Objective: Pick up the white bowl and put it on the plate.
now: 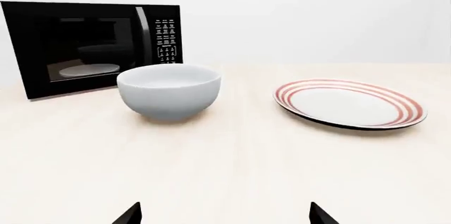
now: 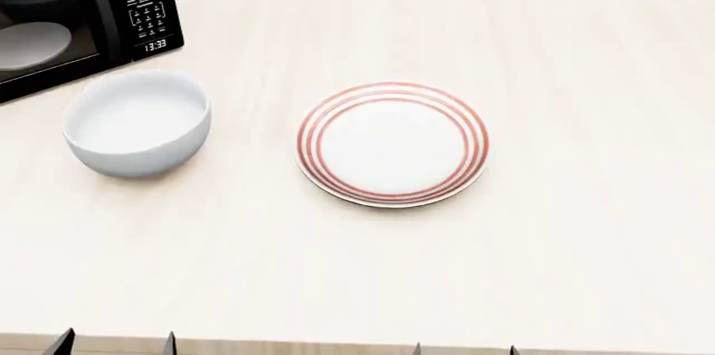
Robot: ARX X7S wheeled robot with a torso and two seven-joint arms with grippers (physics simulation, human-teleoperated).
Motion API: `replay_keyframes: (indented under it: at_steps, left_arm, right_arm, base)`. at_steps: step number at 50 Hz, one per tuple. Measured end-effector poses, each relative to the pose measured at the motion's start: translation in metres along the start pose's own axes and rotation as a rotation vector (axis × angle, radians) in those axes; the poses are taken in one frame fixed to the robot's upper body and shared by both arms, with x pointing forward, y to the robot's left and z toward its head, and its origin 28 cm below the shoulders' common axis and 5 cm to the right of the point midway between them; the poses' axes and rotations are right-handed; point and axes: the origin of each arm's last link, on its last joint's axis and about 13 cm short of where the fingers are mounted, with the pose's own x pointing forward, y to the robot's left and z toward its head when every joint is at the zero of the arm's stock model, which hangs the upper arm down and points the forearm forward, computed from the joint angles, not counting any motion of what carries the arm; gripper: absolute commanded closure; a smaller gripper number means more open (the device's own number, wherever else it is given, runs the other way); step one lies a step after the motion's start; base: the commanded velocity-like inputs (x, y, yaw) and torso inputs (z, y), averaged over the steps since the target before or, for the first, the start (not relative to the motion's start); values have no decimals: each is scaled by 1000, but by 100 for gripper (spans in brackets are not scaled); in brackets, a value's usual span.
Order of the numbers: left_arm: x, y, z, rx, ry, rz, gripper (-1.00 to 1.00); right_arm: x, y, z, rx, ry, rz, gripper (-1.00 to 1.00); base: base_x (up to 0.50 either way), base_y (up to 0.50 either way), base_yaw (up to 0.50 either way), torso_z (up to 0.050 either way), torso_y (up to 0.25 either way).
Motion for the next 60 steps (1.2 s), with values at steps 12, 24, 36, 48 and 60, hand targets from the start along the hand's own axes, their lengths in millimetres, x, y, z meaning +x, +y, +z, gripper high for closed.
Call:
replay_keyframes:
  at_steps: [12, 24, 36, 48, 60]
  left_arm:
    - [-6, 2, 7, 28, -53, -7, -100]
    - [-13, -1, 27, 63, -125, -34, -100]
    - [-22, -3, 55, 64, -196, -46, -100]
    - [-32, -5, 81, 56, -265, -51, -100]
    - [-39, -7, 96, 43, -308, -51, -100]
  right_arm:
    - [-3, 0, 10, -6, -23, -30, -100]
    - [-8, 3, 32, -17, -75, -45, -100]
    - [-16, 5, 61, -32, -151, -59, -100]
    - [-26, 11, 88, -45, -234, -57, -100]
    - [-32, 13, 100, -48, -274, -53, -100]
  base:
    - [0, 0, 0, 0, 0]
    - [0, 0, 0, 0, 0]
    - [0, 0, 0, 0, 0]
    - [0, 0, 0, 0, 0]
    - [0, 0, 0, 0, 0]
